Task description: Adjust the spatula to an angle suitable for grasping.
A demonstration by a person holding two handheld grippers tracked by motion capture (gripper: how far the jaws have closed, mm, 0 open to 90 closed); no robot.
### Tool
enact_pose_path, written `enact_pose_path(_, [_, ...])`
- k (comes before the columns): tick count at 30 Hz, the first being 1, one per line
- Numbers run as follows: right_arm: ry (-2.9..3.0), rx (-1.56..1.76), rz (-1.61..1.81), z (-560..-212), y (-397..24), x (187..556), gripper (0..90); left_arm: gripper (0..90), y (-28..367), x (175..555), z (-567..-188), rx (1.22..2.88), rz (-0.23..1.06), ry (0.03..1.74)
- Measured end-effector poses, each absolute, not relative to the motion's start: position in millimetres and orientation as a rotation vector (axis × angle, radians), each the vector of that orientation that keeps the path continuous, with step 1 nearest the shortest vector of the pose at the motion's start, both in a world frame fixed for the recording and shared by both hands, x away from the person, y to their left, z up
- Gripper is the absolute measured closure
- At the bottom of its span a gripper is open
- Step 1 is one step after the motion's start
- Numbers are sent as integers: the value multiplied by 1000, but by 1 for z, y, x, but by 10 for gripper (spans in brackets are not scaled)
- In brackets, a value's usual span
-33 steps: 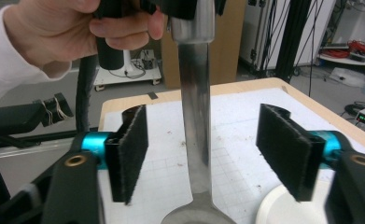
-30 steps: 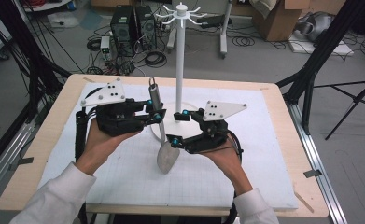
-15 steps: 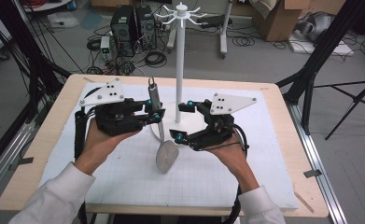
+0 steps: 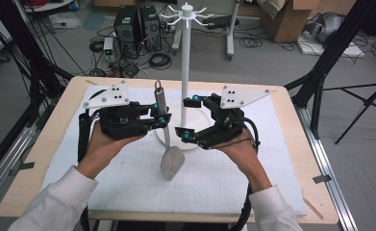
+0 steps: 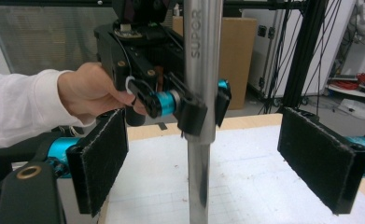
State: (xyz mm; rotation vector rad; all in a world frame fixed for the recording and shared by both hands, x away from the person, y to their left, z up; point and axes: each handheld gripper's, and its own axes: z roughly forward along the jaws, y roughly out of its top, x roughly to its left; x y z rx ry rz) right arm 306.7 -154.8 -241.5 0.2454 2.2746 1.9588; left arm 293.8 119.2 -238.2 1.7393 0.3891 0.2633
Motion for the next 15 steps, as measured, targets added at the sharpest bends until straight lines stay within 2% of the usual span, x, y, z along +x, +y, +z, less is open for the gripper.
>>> enact_pose_path(15, [2256, 210, 1982, -217, -145, 310, 170, 732, 114, 294, -237, 1743, 257, 382])
